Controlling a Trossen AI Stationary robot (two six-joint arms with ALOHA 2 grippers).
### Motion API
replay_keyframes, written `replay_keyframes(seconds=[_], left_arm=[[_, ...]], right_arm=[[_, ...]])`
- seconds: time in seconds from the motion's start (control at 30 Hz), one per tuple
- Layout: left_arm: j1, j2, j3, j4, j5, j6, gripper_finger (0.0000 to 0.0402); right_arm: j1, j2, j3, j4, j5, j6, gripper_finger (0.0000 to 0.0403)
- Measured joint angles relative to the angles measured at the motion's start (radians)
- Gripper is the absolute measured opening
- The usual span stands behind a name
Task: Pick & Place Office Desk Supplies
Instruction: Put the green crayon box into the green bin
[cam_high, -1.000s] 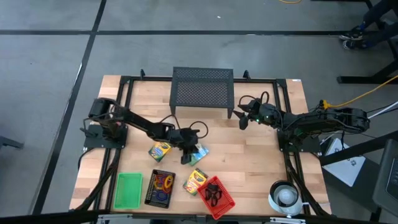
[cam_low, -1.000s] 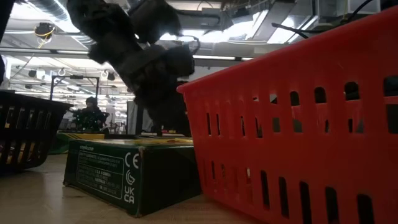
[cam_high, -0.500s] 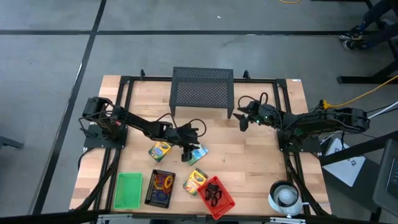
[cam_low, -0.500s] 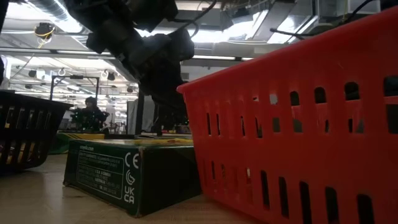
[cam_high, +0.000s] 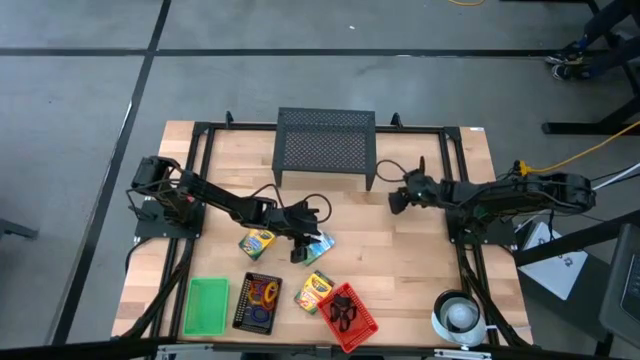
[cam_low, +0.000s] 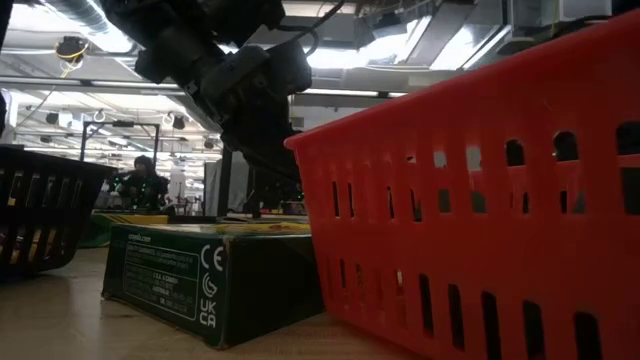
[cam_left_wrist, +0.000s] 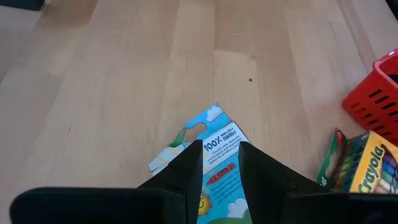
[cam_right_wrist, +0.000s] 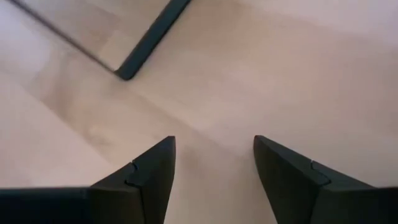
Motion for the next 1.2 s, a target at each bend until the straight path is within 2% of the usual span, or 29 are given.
replay_keyframes(seconds=[0.07,0.23,0.3,0.4,0.63,0.8,0.93,1.03,1.2], left_arm=[[0.0,0.0,0.0,-0.001,-0.001,0.005,0.01],[0.0,-0.001,0.001,-0.007,-0.001,0.008,0.01],[0.0,-0.001,0.001,-0.018,0.0,0.008,0.01],[0.0,-0.001,0.001,-0.018,-0.001,0.016,0.01],[0.008,-0.002,0.001,-0.011,-0.013,0.037,0.01],[0.01,-0.002,0.001,-0.011,-0.016,0.042,0.01],[0.009,-0.002,0.001,-0.011,-0.016,0.041,0.01],[0.01,-0.002,0.001,-0.011,-0.016,0.041,0.01],[0.009,-0.002,0.002,-0.012,-0.016,0.026,0.01]], right_arm=[[0.035,0.0,-0.001,0.018,-0.018,0.029,0.0219],[0.129,0.005,-0.007,0.133,-0.167,0.086,0.0219],[0.166,0.005,-0.007,0.172,-0.189,0.11,0.0219],[0.239,0.005,-0.007,0.194,-0.137,0.157,0.0219],[0.397,0.048,-0.007,0.387,-0.056,0.226,0.0219],[0.438,0.148,-0.006,0.453,0.02,0.29,0.0219],[0.44,0.292,0.012,0.561,0.039,0.317,0.0219],[0.44,0.404,0.088,0.637,-0.012,0.28,0.0219],[0.44,0.557,0.243,0.649,-0.114,0.183,0.0219]])
